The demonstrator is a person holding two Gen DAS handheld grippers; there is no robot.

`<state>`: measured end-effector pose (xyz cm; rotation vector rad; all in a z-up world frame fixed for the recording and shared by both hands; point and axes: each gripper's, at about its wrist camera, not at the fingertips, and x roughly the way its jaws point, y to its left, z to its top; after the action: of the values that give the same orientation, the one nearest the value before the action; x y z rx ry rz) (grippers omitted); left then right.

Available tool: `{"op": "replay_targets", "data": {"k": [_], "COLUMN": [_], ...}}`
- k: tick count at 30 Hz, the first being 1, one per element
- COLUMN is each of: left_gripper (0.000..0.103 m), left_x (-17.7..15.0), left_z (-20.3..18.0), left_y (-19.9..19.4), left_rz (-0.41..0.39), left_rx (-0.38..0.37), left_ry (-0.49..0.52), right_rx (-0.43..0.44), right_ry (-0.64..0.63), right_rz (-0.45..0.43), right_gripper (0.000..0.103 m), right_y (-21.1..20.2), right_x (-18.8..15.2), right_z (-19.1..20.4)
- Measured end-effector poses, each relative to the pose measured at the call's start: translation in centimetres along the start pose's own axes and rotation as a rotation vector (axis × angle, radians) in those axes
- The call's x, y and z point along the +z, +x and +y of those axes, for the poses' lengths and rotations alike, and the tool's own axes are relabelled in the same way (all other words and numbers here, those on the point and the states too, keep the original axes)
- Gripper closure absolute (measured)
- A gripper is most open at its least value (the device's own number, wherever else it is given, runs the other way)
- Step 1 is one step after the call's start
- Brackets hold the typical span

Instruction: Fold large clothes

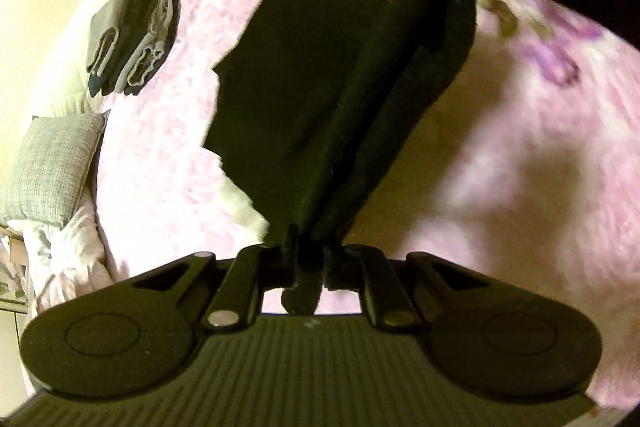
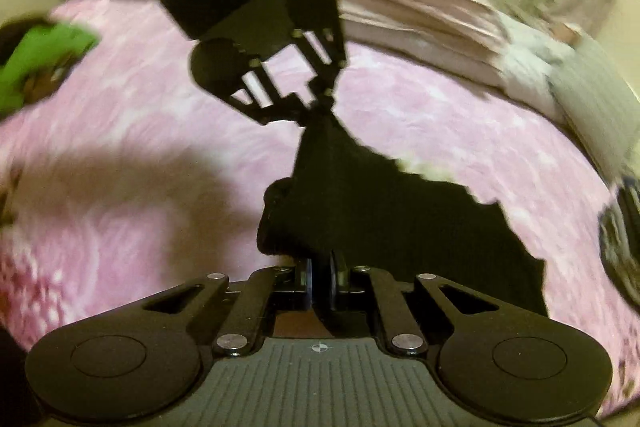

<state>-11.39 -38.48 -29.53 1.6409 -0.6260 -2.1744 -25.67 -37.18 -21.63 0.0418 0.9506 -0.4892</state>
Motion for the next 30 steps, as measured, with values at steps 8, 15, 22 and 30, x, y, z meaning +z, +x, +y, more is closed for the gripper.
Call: {"op": "replay_targets", "data": {"k": [8, 15, 22, 30], "left_gripper": [0.095, 0.095, 0.095, 0.066], "left_x": [6.7, 12.9, 17.7, 17.9], "left_z": [11.7, 18.8, 21.3, 23.0], "left_y": [4.0, 13.5, 23.6, 27.6], "left_rz": [0.07, 0.084, 0.091, 0.084], "left_rx": [-0.097, -0.23, -0.397, -0.424], "left_ry": [0.027, 0.035, 0.036, -0.063], "right_rx": [-0.017, 0.039, 0.089, 0.112], "right_ry": [0.315, 0.639, 0.934, 1.15], "right_rz": [-0.064, -0.066, 0.004, 0.032], "right_gripper": [0.099, 0.099, 0.099, 0.099], "right_y": [-2.4, -0.2, 3.5, 5.5], "right_x": [-0.7, -6.2, -14.1, -19.1], "right_z": [-11.8, -24.6, -32.6, -34.9]}}
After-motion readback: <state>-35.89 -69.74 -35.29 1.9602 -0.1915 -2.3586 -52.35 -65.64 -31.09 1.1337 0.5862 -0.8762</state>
